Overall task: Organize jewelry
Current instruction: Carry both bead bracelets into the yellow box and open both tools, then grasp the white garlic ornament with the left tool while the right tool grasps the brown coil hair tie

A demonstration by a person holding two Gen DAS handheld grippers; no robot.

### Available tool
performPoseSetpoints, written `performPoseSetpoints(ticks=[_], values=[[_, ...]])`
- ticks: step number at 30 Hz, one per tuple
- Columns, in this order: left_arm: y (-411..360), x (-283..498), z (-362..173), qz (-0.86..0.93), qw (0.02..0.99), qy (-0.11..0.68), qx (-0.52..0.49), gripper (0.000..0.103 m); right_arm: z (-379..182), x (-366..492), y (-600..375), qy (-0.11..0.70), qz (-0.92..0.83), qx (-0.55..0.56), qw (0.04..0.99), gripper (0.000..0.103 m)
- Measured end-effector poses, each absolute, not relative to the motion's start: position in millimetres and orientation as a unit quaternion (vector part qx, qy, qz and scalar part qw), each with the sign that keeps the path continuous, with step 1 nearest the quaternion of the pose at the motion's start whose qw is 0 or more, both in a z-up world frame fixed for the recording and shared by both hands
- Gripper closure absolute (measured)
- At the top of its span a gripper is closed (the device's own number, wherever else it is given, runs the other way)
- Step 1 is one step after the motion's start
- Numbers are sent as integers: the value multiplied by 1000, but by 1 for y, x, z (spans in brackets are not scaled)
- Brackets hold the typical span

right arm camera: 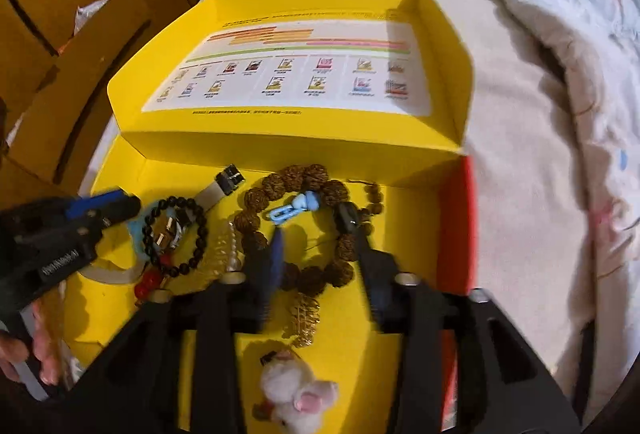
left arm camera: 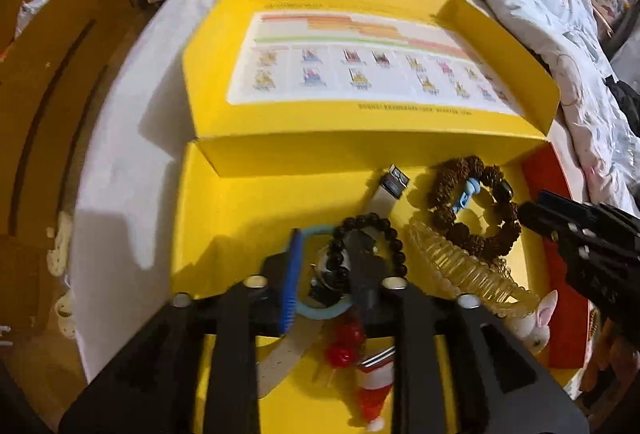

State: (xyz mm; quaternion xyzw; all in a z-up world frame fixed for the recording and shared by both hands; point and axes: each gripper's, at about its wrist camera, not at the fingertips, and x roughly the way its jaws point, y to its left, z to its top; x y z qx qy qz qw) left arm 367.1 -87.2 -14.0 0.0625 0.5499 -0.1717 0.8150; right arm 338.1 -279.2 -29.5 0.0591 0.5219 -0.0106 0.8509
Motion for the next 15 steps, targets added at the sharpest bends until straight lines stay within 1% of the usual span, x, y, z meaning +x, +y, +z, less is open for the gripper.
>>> performPoseSetpoints(ticks=[1,6,7,8,9,11,13,15], values=[[-85,366,-10,-165,820,544,64,58,-24,334,-280,514,-16,55,856,44],[-69,350,14,-158,837,521,58,52,24,292,-287,469,-18,57,881,44],[-64,341,23,-156,843,511,57,48,41,275,-292,453,-18,59,889,43],[-59,333,30,-156,849,502,54,43,56,256,-299,437,-16,67,897,38],[-57,328,35,-155,853,496,52,41,66,242,-305,426,-15,74,902,36],[-53,308,47,-160,860,482,45,40,85,196,-324,399,-22,96,912,28],[-57,285,56,-174,862,474,46,40,86,157,-339,396,-37,100,912,28],[-68,257,64,-201,862,463,50,40,76,122,-355,407,-66,105,905,28]])
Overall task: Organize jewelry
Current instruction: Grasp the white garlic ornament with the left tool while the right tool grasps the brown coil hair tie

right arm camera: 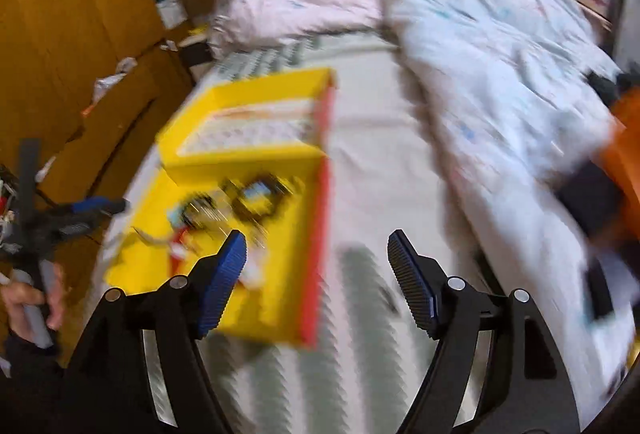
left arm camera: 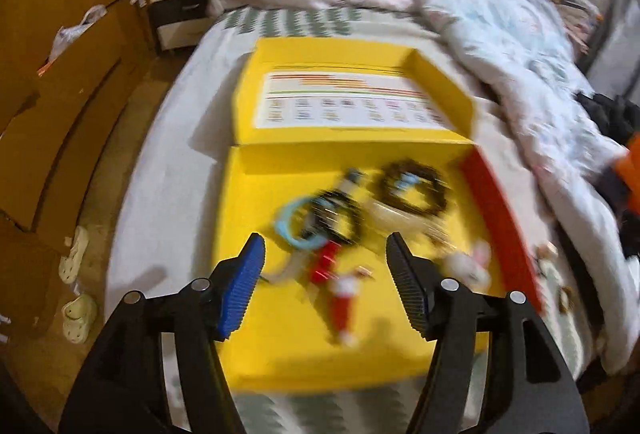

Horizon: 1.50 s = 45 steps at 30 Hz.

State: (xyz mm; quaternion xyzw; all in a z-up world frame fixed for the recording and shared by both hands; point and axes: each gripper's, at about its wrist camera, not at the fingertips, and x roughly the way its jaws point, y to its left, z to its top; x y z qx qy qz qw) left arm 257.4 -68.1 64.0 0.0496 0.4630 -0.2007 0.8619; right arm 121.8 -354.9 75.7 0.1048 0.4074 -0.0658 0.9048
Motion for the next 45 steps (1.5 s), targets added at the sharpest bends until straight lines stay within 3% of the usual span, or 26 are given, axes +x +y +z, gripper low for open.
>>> performPoseSetpoints(ticks=[2,10,24,45], values=[[-85,237,69,-225,860,454,59,36,61,95,-369,422,-90,115,895,28],[-189,177,74,-322,824,455,105,36,1,40,-405,461,-143,173,859,28],[-340,175,26,-351,771,504,169,36,-55,36,-461,502,-187,226,814,28],[-399,202,-48,-336,727,558,215,38,-85,65,-475,536,-207,195,795,62]])
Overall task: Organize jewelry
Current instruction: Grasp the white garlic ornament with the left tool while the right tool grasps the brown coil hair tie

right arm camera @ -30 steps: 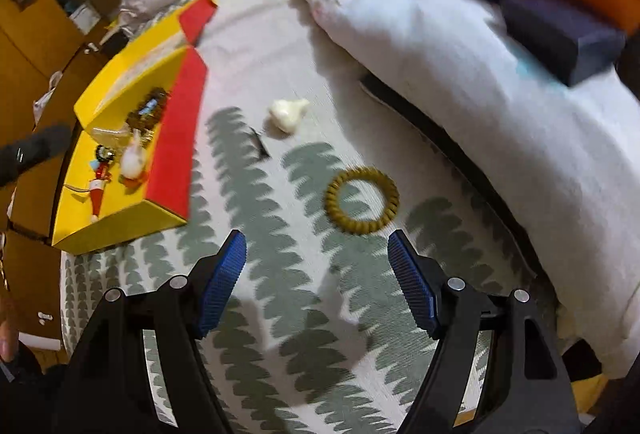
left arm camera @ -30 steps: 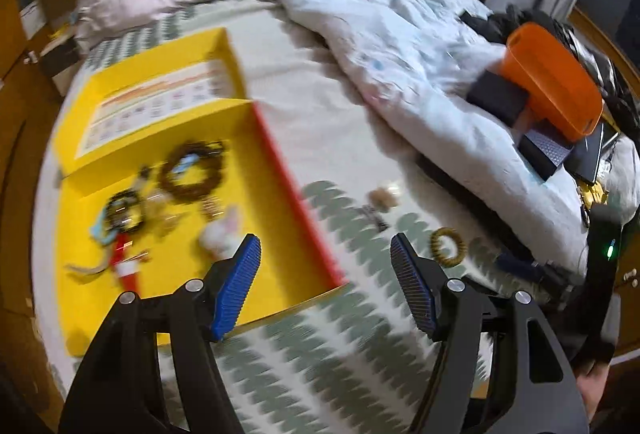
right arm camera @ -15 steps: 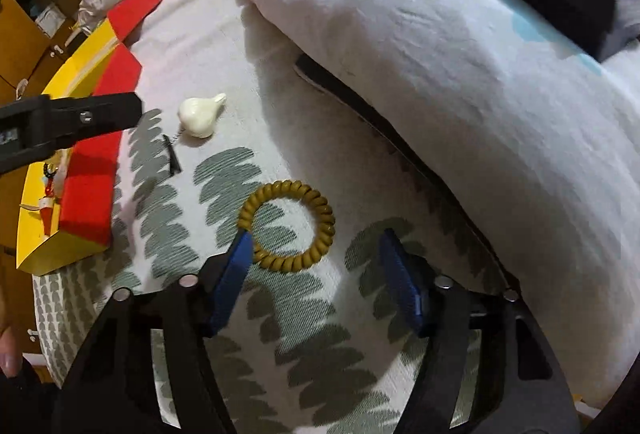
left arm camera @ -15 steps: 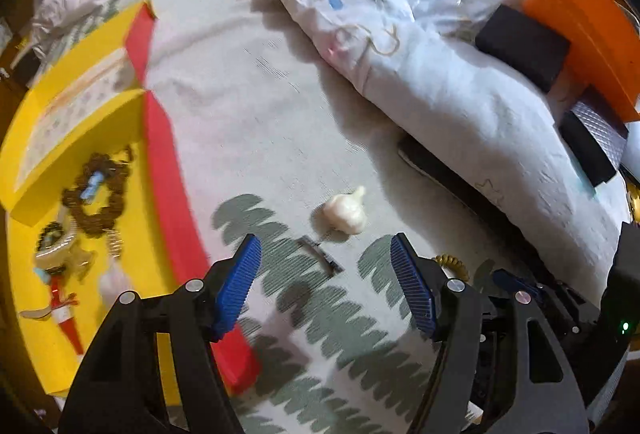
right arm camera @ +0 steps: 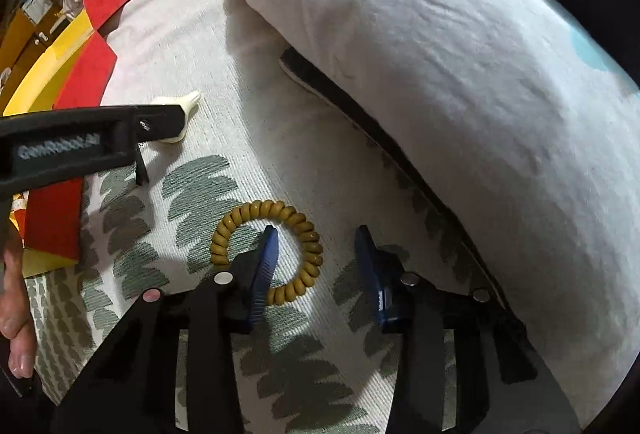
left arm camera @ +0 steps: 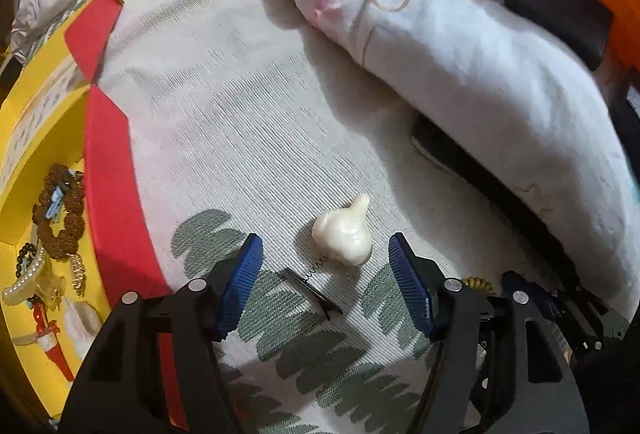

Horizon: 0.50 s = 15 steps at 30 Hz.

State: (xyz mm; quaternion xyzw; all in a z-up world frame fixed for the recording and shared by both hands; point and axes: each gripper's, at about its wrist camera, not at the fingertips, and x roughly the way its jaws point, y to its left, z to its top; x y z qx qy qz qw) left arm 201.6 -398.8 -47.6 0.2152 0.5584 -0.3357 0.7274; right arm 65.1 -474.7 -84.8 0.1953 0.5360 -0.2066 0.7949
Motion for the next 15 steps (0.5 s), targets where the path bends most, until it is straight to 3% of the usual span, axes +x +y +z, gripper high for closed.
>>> performPoseSetpoints(ticks=[9,13,15], values=[[-406,203,-63,-330,723,566,219,38,-88,70,-473,541,-211,186,793,64],[-408,203,-67,-322,726,564,227,50,-88,72,-466,544,-206,181,793,82],[-408,203,-67,-316,729,562,232,59,-88,73,-463,547,-207,172,792,86]])
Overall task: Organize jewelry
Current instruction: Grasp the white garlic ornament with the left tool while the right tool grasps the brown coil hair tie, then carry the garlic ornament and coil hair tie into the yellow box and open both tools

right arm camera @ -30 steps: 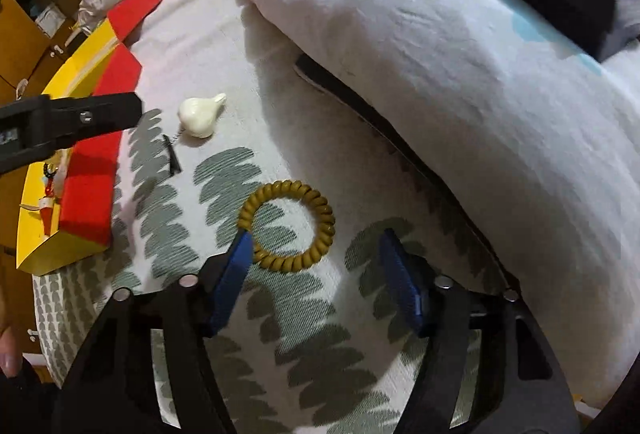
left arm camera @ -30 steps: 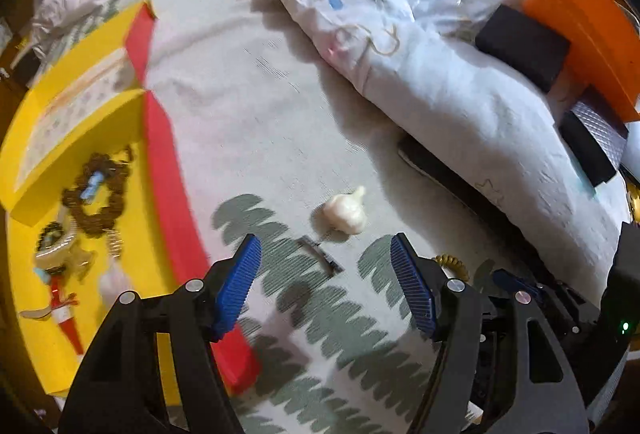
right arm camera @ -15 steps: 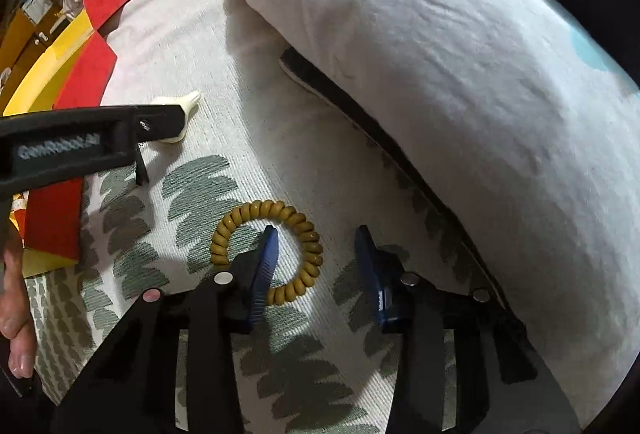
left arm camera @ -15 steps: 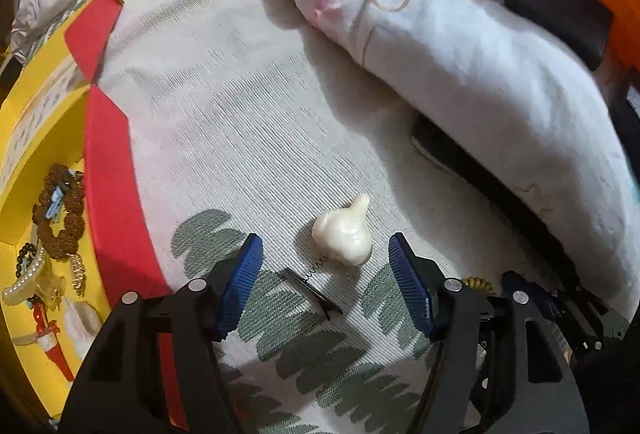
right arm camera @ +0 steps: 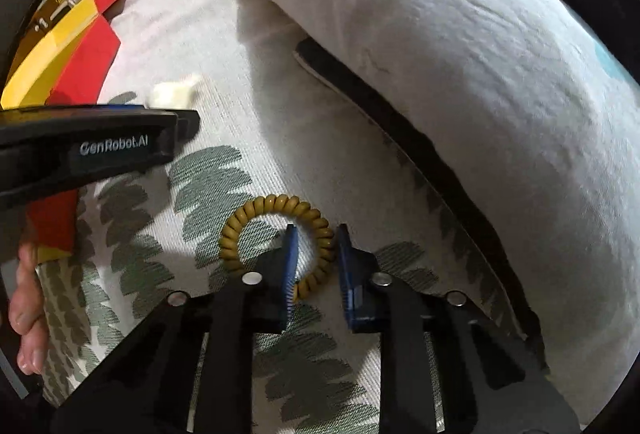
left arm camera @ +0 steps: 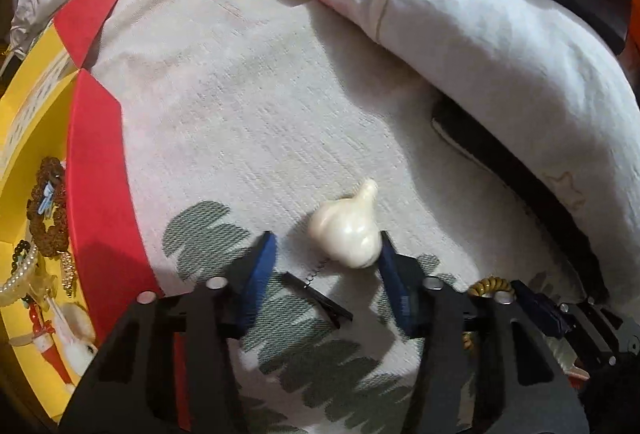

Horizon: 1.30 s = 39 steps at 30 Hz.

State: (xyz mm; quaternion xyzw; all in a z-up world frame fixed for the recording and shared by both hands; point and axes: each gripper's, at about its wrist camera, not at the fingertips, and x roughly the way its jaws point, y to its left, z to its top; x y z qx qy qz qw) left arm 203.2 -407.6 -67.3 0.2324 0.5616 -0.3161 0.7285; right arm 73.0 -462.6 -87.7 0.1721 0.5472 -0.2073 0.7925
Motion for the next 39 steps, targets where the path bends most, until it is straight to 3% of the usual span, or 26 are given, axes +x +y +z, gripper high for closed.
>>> performPoseSetpoints(ticks=[2,5,17,27,34,39], values=[[-405,207,-69,-314,729,562,232,69,-87,72,-462,546,-208,173,793,91],[-401,210,-68,-315,729,565,223,74,-87,69,-463,544,-208,177,793,92],[-378,215,-38,-340,736,557,181,75,-75,48,-478,513,-209,216,804,93],[-326,193,39,-370,762,511,146,75,-9,37,-443,441,-162,222,854,92],[-226,199,89,-351,798,479,105,75,55,79,-364,419,-75,170,889,92],[-155,218,86,-311,814,482,92,75,70,118,-299,423,-19,134,896,92]])
